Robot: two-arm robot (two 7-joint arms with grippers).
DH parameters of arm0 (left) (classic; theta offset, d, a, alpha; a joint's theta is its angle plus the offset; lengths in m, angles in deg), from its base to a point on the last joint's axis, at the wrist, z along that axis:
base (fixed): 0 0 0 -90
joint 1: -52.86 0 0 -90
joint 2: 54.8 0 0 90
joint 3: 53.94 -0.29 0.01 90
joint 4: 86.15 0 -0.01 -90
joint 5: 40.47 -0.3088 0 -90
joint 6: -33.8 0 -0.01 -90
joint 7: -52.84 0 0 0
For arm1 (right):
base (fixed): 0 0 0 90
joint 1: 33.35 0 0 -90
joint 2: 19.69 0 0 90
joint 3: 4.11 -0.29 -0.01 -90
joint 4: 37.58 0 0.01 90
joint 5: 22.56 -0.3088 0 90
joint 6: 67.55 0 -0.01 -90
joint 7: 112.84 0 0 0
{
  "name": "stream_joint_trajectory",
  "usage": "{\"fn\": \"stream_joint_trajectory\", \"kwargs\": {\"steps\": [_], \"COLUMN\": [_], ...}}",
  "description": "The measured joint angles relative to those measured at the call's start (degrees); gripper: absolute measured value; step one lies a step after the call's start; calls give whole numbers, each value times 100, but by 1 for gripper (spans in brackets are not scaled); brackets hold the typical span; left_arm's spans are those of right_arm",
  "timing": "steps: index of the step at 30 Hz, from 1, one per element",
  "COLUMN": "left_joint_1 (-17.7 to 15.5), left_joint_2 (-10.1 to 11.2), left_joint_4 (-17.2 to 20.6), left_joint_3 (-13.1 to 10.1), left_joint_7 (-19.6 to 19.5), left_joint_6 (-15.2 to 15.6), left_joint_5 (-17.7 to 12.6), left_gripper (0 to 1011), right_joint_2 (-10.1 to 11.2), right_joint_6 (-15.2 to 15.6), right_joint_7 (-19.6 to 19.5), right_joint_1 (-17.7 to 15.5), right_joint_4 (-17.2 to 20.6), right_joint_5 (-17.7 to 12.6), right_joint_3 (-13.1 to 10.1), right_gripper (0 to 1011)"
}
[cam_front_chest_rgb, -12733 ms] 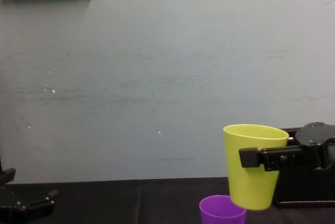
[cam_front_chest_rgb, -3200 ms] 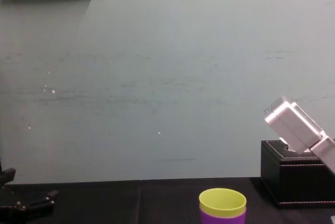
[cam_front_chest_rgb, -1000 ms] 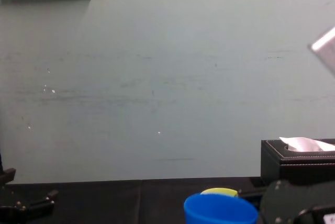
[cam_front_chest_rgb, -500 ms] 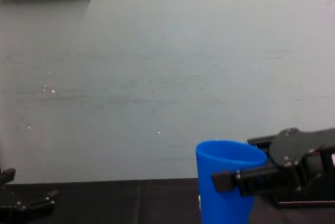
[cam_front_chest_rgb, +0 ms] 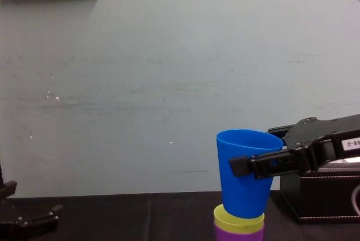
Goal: Stack the three plastic cups sequentially using one hand.
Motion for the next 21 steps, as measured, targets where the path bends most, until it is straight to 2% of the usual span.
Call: {"fn": "stream_joint_trajectory", "kwargs": {"steps": [14,21], "left_joint_1": [0,0], "left_joint_2": [0,0], "left_joint_4": [0,0], "left_joint_3": [0,0], "left_joint_7": [0,0], "left_joint_6": [0,0], "left_joint_5": [0,0], "left_gripper": [1012,1011], "right_joint_2": [-382,-498], "right_joint_6": [81,99], "right_joint_7": [77,92], "right_joint_1": [494,635], "right_joint_4": [-776,-986], "right_joint_5": [167,237], "right_joint_3": [196,260], "right_gripper": [724,724]}}
